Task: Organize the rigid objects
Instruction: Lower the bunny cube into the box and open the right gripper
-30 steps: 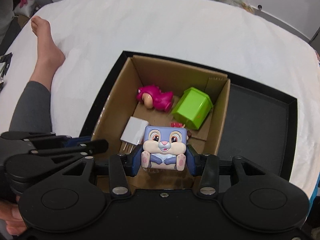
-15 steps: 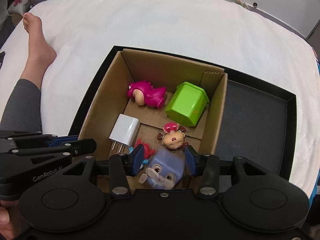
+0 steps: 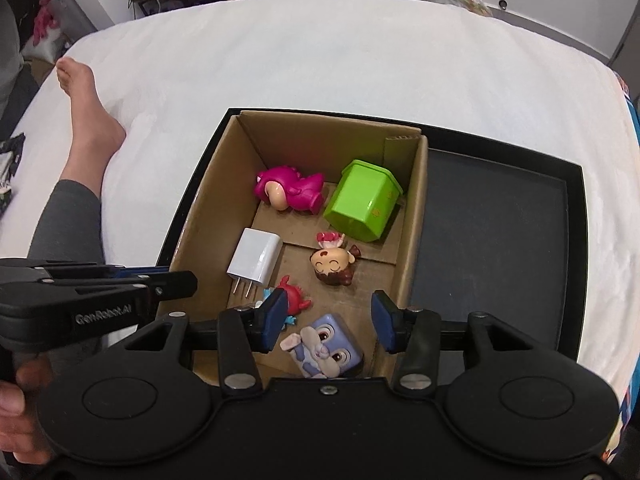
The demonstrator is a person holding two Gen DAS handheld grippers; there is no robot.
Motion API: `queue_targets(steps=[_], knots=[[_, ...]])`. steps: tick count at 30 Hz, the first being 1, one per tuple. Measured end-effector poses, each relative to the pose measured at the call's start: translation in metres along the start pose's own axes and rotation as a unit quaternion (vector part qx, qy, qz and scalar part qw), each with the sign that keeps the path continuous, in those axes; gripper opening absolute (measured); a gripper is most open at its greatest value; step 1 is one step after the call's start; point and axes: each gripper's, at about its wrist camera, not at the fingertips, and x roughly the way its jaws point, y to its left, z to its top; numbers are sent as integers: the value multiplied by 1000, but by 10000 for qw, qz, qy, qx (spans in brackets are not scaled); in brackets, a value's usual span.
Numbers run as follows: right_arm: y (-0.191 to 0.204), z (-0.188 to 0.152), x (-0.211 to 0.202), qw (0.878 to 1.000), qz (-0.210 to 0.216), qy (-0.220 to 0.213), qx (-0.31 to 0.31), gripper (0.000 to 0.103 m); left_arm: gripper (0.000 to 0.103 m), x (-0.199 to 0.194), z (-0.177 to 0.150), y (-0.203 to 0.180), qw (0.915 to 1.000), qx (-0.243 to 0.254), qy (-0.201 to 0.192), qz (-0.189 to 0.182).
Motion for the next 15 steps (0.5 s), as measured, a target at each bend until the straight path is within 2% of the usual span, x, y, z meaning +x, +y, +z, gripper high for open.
queue_targets(steps=[8,10,13,15], knots=[[-9,-6,-18,9994,171,-254,141,61,13,-17,1,-7,9999,32,4,140],[-12,-7,-23,9991,196,-328,172,64,17,-24,0,-9,9998,101,-15,145],[-16,-11,-34,9983,218,-495,223,75,25,-34,-3,-13,9996,171,-104,190],[-19,-14,-40,9976,189,-606,283,80,38,-42,-4,-15,9995,200,-153,213]])
